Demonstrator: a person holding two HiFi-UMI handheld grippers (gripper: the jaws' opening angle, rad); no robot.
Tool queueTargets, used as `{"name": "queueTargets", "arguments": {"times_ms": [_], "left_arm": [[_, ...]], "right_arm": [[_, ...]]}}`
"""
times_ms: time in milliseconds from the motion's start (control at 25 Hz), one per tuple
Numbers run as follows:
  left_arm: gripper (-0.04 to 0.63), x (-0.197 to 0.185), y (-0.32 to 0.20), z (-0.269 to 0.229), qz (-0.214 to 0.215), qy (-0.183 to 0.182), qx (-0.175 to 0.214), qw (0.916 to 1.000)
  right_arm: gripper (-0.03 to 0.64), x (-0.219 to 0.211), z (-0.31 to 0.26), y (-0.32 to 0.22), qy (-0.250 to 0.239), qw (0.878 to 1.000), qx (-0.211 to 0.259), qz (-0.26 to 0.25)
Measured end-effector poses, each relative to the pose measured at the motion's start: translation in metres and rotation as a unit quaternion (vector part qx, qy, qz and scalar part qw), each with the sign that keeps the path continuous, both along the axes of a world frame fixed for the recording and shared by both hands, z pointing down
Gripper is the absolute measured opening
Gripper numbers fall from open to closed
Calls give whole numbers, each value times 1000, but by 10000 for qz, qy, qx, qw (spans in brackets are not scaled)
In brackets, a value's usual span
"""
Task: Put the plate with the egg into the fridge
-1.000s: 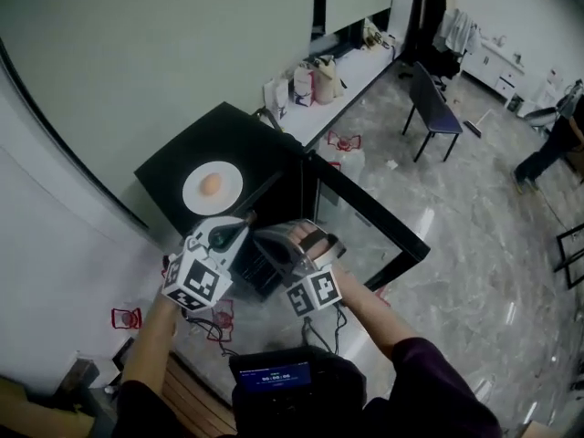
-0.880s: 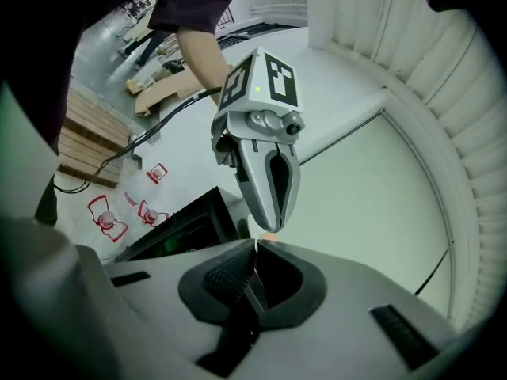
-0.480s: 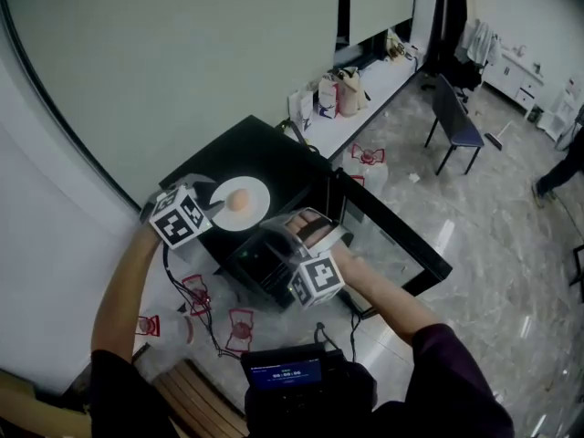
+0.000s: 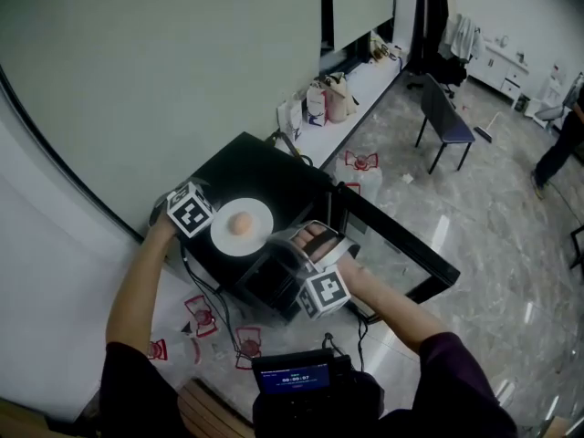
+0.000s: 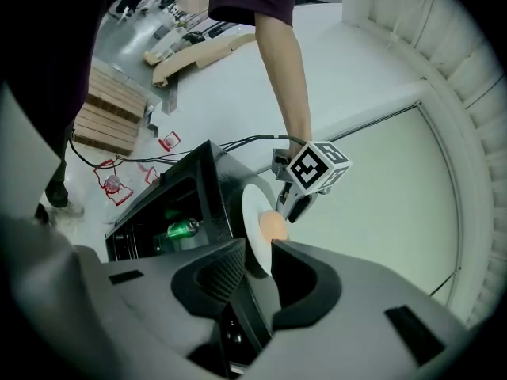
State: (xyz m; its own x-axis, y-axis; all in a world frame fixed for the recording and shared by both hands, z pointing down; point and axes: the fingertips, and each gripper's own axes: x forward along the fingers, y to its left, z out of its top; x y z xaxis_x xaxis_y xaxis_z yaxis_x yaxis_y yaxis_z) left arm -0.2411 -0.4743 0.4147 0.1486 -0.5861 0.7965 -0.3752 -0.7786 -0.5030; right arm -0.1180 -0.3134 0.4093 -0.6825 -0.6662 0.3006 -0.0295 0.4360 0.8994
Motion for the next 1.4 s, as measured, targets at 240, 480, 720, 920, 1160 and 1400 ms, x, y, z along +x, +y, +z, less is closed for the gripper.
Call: {"name": "queueTargets", "arguments": {"times_ms": [240, 480, 720, 920, 1160, 1400], "left_arm": [[135, 14, 0, -1, 184, 199, -21, 9996], [135, 27, 8, 1, 291, 343, -36, 9990], [135, 41, 22, 4, 378, 368, -27, 9986], [135, 42, 24, 4, 290, 390, 0, 9988], [135, 39, 28, -2, 60, 412, 231, 9989], [135, 36, 39, -22, -205, 578, 628, 9961]], "right_arm": [[86, -1, 3, -1, 57, 9999, 157, 1], [86, -2, 1, 2, 115, 9991, 406, -66], [86, 1, 13, 14, 342, 9988, 289, -201], [44, 4, 20, 17, 543, 9967, 538, -265], [23, 3, 16, 19, 726, 9922, 945, -354], [23, 4, 14, 18, 958, 9851, 1350, -475]]}}
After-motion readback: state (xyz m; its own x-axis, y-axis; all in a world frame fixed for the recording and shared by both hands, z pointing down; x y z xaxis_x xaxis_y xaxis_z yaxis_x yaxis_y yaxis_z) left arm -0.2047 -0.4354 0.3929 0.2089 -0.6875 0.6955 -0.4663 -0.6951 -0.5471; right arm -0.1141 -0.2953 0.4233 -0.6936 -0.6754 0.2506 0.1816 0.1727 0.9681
